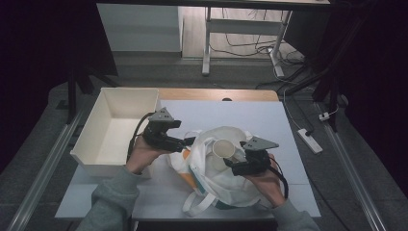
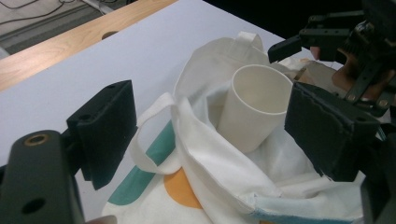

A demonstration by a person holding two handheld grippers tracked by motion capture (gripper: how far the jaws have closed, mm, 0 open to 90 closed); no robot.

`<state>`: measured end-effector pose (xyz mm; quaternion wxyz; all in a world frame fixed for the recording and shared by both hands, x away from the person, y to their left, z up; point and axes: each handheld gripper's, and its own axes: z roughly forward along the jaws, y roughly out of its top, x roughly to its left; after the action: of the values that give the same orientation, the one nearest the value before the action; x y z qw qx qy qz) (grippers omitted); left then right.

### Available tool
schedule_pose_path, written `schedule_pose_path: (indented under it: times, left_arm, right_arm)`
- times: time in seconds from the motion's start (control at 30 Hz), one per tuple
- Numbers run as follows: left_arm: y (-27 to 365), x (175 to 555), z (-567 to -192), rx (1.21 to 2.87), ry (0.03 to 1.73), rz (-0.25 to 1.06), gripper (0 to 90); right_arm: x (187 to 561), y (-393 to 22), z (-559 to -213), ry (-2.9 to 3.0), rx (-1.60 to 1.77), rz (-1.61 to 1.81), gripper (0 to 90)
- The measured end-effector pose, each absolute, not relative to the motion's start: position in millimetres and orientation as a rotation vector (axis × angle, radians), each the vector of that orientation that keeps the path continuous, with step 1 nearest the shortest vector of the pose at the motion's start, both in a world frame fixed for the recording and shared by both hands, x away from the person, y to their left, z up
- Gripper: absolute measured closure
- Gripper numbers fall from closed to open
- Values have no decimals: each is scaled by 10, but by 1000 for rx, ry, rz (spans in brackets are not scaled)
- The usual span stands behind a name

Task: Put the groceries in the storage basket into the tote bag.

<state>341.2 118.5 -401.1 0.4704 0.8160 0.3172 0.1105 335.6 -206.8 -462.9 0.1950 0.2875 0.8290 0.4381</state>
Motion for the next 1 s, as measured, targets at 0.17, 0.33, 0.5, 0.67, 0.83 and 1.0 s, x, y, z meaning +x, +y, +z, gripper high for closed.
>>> schedule_pose_path:
  times: [0.17, 0.33, 0.5, 0.67, 0.83, 1.0]
  left_arm:
    - [1227, 3317, -3969, 1984, 772, 305, 170]
    - [1299, 3240, -3942, 1970, 774, 324, 170]
    - [1443, 3126, -3903, 1950, 787, 352, 170]
    - [1591, 2999, -3923, 1927, 821, 382, 168]
    - [1771, 2886, -3994, 1909, 865, 417, 160]
    - [1951, 2798, -4081, 1893, 919, 433, 148]
  right_arm:
    - [3325, -2173, -4545, 2306, 788, 1269, 156]
    - [3301, -2270, -4493, 2294, 768, 1279, 183]
    - [3291, -2381, -4473, 2280, 789, 1281, 201]
    - [3268, -2516, -4446, 2253, 806, 1279, 215]
    - [3226, -2658, -4438, 2228, 815, 1274, 220]
    - [3196, -2803, -4464, 2218, 837, 1269, 222]
